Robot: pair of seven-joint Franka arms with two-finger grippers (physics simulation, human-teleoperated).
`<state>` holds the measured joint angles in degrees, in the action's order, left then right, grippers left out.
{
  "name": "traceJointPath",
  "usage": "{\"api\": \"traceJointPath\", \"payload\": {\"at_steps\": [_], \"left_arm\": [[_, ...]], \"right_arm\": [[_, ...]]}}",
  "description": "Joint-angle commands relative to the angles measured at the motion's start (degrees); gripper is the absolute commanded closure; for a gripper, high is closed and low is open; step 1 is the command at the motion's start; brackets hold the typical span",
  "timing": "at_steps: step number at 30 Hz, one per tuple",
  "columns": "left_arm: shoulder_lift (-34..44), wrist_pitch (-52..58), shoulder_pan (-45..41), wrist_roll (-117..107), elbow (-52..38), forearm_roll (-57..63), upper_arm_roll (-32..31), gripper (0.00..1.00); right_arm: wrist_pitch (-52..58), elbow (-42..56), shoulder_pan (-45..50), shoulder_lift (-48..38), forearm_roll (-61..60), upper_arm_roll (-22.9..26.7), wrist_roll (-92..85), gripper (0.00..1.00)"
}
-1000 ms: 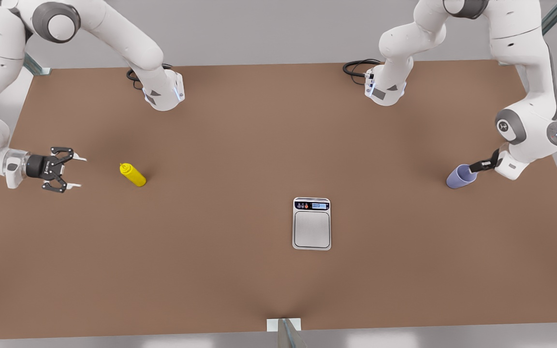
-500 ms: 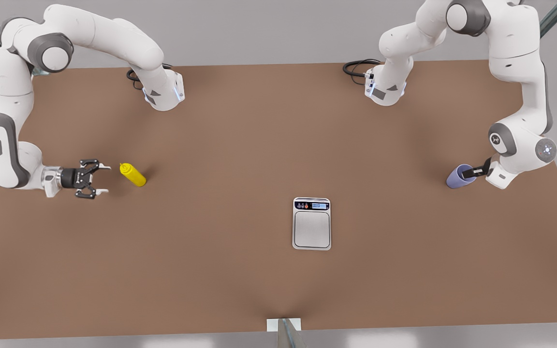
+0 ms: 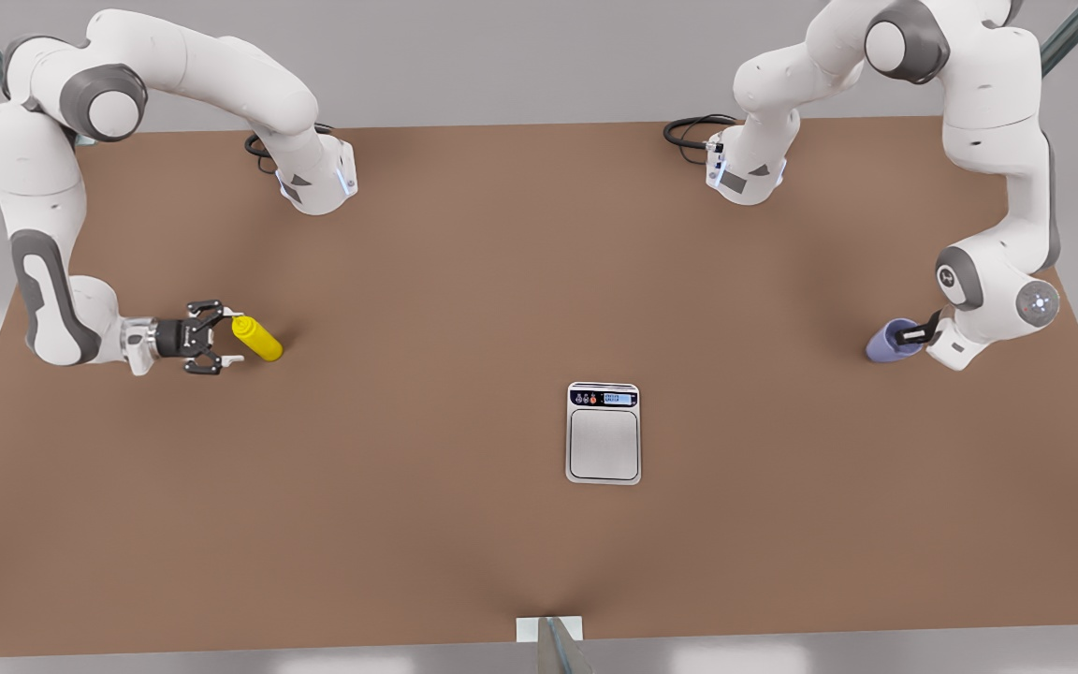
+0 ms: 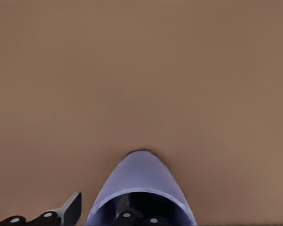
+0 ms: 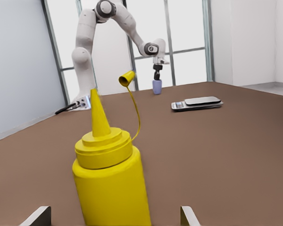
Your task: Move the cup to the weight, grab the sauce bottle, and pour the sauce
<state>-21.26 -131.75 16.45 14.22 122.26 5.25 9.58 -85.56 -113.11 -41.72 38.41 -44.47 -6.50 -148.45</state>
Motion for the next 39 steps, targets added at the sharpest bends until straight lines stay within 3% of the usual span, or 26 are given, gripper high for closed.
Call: {"api": "traceJointPath", "payload": {"at_steps": [1, 21, 22, 23, 28, 34, 39], "left_arm": [[-0.1, 0.0, 0.0, 0.0, 0.0, -3.8, -0.1, 0.7], [1.9, 0.4, -1.8, -0.1, -1.8, -3.8, -1.1, 0.75], [3.6, 0.8, -2.2, 0.0, -1.8, -3.8, -1.5, 0.75], [4.6, 1.1, -2.8, 0.0, -1.8, -4.6, -2.5, 0.75], [4.1, 1.1, -4.2, -0.2, -8.9, -14.2, -14.9, 0.75], [-2.0, 1.1, -4.7, -2.9, -17.2, -15.0, -28.4, 0.75], [-7.7, 1.1, -19.3, -26.4, -26.0, -10.1, -28.3, 0.75]], "right_arm": [[0.0, 0.0, 0.1, 0.0, 0.0, 0.0, 0.0, 0.0], [-3.6, -3.3, 4.0, 0.0, -2.8, -0.4, 0.0, 0.0], [-4.3, -3.3, 4.0, 0.1, -2.8, -0.4, 0.0, 0.32], [-4.3, -3.3, 4.1, 0.0, -2.7, -0.3, 0.0, 0.43], [-4.3, -3.2, 4.0, 0.1, -2.7, -0.3, 0.2, 0.54], [-3.7, -1.3, 5.2, -0.3, -2.5, -0.7, 1.6, 0.55], [-4.2, 6.1, 12.0, -2.3, -2.6, -4.6, 16.6, 0.54]]}}
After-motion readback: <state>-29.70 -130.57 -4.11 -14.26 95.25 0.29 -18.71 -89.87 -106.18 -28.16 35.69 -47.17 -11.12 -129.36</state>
